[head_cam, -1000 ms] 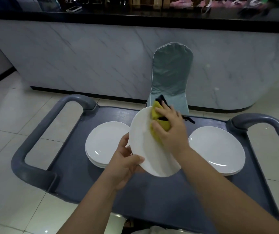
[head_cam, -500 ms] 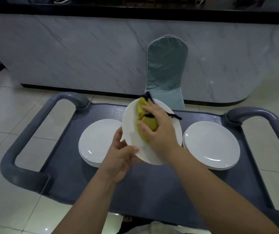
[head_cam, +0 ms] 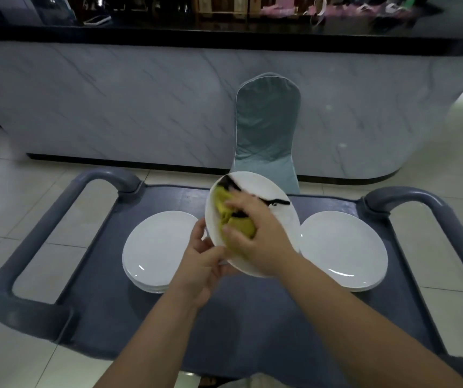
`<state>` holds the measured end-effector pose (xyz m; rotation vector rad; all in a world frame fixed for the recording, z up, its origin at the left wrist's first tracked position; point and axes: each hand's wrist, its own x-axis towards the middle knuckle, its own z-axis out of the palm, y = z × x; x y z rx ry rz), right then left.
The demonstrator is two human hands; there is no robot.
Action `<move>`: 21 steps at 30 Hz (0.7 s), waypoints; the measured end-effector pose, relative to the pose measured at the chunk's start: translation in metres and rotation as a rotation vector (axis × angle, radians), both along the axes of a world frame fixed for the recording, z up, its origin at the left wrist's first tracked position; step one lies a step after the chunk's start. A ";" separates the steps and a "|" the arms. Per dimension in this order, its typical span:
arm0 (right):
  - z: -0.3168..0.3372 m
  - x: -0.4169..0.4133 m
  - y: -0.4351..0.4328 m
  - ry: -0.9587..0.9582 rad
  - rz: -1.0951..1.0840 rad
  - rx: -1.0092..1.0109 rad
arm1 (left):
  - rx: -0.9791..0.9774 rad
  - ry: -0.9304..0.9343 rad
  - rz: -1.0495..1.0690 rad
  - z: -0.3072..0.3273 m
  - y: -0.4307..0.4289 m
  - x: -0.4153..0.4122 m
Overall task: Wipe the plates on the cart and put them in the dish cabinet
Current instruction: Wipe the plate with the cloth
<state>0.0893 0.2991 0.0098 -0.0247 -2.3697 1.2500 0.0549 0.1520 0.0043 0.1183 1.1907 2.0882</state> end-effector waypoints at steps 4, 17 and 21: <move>-0.032 0.048 0.036 -0.026 0.114 0.055 | -0.005 -0.010 0.035 -0.002 -0.006 -0.007; -0.038 0.056 0.036 0.032 0.081 0.052 | -0.071 0.088 0.014 0.004 0.007 0.001; -0.024 0.032 0.068 0.072 -0.244 -0.065 | -0.120 0.099 -0.050 0.002 0.013 0.013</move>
